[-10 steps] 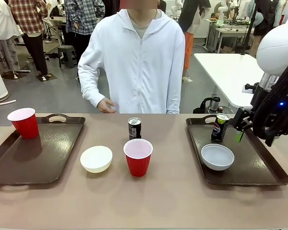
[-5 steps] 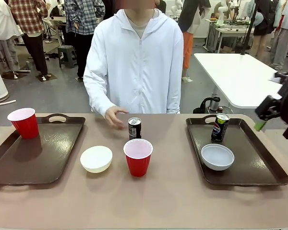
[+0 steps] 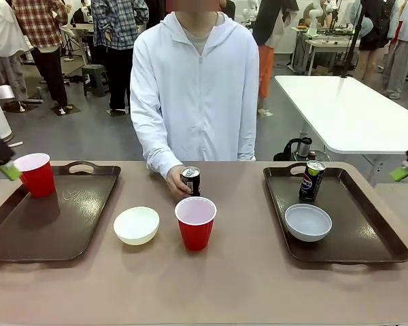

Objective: Prepare tableware on both trays.
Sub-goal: Pick up a Picnic Bowl from the table and place it on a Handle tray.

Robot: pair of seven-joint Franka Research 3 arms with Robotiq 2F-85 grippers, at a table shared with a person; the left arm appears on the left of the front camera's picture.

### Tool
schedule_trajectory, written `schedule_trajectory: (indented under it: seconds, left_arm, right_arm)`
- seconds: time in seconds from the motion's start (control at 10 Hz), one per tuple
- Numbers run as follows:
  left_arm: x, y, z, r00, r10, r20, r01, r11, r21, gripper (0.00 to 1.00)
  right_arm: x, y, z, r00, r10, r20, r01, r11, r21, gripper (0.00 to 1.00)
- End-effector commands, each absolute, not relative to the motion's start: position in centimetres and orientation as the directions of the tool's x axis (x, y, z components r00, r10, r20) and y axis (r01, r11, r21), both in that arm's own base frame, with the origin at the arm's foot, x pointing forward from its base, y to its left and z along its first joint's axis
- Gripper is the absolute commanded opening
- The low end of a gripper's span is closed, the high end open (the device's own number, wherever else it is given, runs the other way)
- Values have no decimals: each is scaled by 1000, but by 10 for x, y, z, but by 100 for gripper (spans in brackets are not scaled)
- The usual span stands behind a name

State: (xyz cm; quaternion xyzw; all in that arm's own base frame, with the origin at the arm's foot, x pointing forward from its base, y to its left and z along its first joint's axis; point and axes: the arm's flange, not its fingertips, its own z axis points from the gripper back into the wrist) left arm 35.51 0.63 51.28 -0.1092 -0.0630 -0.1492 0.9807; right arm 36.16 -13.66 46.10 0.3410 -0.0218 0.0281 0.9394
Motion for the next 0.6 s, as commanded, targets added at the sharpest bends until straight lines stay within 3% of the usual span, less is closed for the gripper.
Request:
schedule_trajectory:
  seconds: [0.0, 0.3, 0.5]
  left_arm:
    - [374, -31, 519, 958, -264, 113, 274, 958, -86, 100]
    - [375, -98, 521, 954, -280, 105, 285, 957, -44, 100]
    - [370, -142, 498, 952, -286, 110, 294, 954, -66, 100]
  right_arm:
    - [356, -166, 460, 991, 73, 115, -135, 652, 746, 100]
    - [352, -205, 446, 993, -8, 122, -92, 610, 787, 100]
    - [365, -221, 444, 993, -107, 45, 28, 597, 802, 100]
